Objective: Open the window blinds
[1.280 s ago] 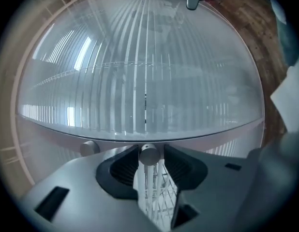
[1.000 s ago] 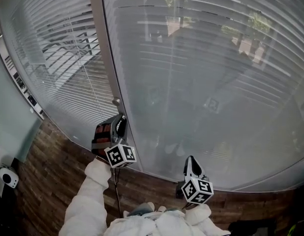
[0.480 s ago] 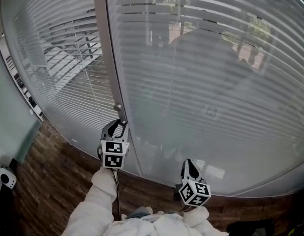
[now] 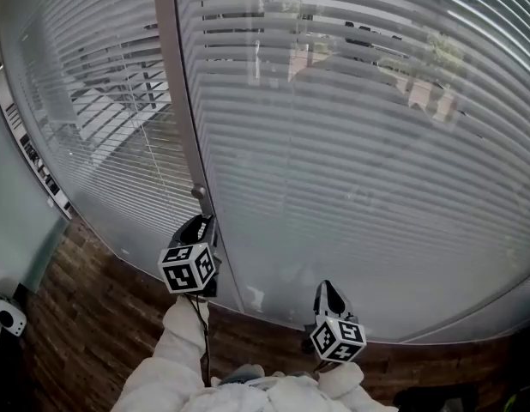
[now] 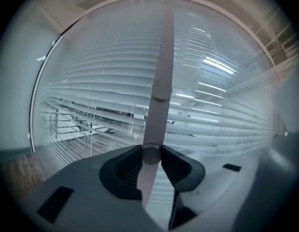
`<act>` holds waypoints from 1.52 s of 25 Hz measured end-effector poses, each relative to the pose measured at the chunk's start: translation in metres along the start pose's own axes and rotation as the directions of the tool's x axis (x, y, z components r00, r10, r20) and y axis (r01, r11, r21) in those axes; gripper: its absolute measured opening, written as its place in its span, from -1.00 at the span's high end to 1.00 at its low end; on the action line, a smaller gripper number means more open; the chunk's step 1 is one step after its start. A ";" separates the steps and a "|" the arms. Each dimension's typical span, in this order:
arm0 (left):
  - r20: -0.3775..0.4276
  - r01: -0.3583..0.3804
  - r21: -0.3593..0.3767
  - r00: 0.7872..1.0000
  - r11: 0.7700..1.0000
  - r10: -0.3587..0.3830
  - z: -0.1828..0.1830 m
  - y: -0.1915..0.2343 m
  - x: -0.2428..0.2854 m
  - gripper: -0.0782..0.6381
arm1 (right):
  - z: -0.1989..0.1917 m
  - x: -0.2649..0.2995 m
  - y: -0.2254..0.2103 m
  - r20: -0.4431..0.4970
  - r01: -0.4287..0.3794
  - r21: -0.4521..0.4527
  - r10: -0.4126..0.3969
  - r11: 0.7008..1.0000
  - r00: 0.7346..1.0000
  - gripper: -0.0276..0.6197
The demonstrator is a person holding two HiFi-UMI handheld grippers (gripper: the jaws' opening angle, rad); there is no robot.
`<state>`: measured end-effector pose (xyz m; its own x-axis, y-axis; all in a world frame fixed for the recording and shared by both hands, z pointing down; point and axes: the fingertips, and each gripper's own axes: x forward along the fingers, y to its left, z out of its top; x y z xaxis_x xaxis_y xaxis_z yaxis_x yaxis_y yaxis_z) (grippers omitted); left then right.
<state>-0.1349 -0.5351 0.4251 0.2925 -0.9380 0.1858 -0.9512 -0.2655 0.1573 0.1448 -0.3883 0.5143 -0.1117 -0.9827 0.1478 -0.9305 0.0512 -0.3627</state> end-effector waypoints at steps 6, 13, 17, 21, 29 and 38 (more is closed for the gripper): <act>-0.002 0.003 -0.139 1.000 0.990 -0.003 0.001 0.003 0.000 0.43 | 0.001 -0.005 -0.004 0.006 0.011 0.003 -0.011 1.000 1.000 0.87; 0.001 0.066 -0.391 0.997 0.918 -0.071 -0.009 0.001 0.002 0.43 | -0.002 -0.009 -0.002 0.004 0.008 0.006 -0.008 1.000 1.000 0.87; 0.022 0.069 -0.457 0.998 0.887 -0.067 -0.010 0.002 0.003 0.43 | -0.002 -0.008 -0.003 0.006 0.010 0.006 -0.010 1.000 1.000 0.87; 0.040 0.077 -0.511 0.997 0.856 -0.065 -0.006 0.003 0.003 0.43 | 0.000 -0.007 -0.004 0.006 0.014 0.007 -0.014 1.000 1.000 0.87; 0.081 0.087 -0.621 0.996 0.779 -0.047 -0.006 0.004 0.001 0.43 | 0.001 -0.011 -0.006 0.005 0.024 0.011 -0.024 1.000 1.000 0.87; 0.139 0.100 -0.746 0.990 0.658 0.006 -0.005 0.004 0.000 0.43 | 0.002 -0.010 -0.010 0.003 0.026 0.006 -0.026 1.000 1.000 0.87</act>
<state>-0.1384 -0.5353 0.4308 0.2705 -0.9614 0.0505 -0.5237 -0.1029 0.8457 0.1563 -0.3797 0.5144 -0.0868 -0.9842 0.1545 -0.9308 0.0248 -0.3647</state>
